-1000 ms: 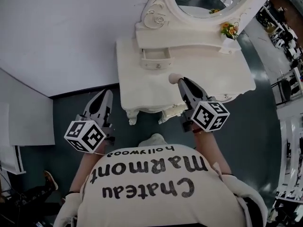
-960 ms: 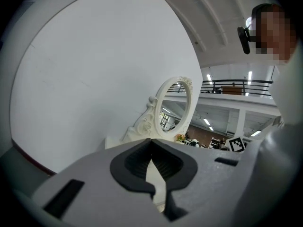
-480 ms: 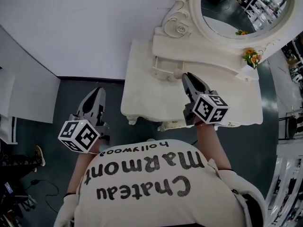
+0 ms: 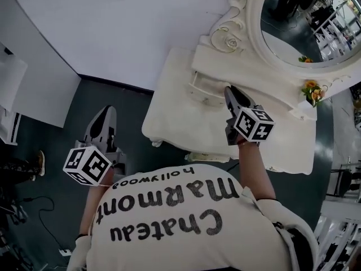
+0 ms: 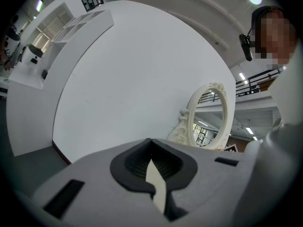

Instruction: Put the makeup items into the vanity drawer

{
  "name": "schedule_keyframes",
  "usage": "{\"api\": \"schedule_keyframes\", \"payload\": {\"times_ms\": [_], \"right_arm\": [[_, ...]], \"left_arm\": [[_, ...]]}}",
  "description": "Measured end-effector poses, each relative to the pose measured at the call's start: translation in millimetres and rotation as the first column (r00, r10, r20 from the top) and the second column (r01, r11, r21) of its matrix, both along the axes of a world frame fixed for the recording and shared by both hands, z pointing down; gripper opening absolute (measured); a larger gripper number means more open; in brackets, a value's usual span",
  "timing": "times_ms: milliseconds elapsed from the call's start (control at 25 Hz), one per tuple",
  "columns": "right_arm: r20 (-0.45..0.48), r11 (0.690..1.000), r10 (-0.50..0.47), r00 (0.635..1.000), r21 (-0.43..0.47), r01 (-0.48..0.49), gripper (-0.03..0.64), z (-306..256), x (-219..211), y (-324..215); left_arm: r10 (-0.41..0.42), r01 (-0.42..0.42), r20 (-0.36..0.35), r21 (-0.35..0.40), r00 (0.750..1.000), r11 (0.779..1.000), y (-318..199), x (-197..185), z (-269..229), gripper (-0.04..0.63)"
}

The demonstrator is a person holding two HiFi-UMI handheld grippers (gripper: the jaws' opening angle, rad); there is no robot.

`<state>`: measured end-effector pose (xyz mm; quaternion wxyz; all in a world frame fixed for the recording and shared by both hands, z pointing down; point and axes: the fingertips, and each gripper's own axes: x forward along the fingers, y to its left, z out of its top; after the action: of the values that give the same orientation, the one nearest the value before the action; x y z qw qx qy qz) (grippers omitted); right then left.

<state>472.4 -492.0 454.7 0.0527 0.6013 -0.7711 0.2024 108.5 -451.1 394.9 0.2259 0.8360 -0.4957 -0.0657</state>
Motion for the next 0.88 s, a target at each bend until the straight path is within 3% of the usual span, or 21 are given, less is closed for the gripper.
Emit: {"api": "schedule_keyframes", "payload": {"times_ms": [320,480,720,880], "right_arm": [[0.009,0.995,-0.049,0.999,-0.085,0.05,0.077,32,9,-23],[-0.034,0.988,-0.092,0.995,-0.13,0.087,0.078,45,8,-32],[-0.05,0.961,-0.162,0.986,-0.235,0.146,0.078,64,-1,-42],[-0.11,0.934,-0.249,0.962,-0.292,0.208,0.081,72,-14,-46]], "left_arm": [[-0.105,0.105,-0.003,-0.016,0.994,0.994,12,-10,8,0.008],[-0.123,0.123,0.002,-0.023,0.992,0.992,16,-10,10,0.009],[-0.193,0.193,0.007,-0.039,0.981,0.98,25,-24,12,0.009],[-0.202,0.203,0.017,-0.032,0.979,0.979,28,-29,9,0.009]]}}
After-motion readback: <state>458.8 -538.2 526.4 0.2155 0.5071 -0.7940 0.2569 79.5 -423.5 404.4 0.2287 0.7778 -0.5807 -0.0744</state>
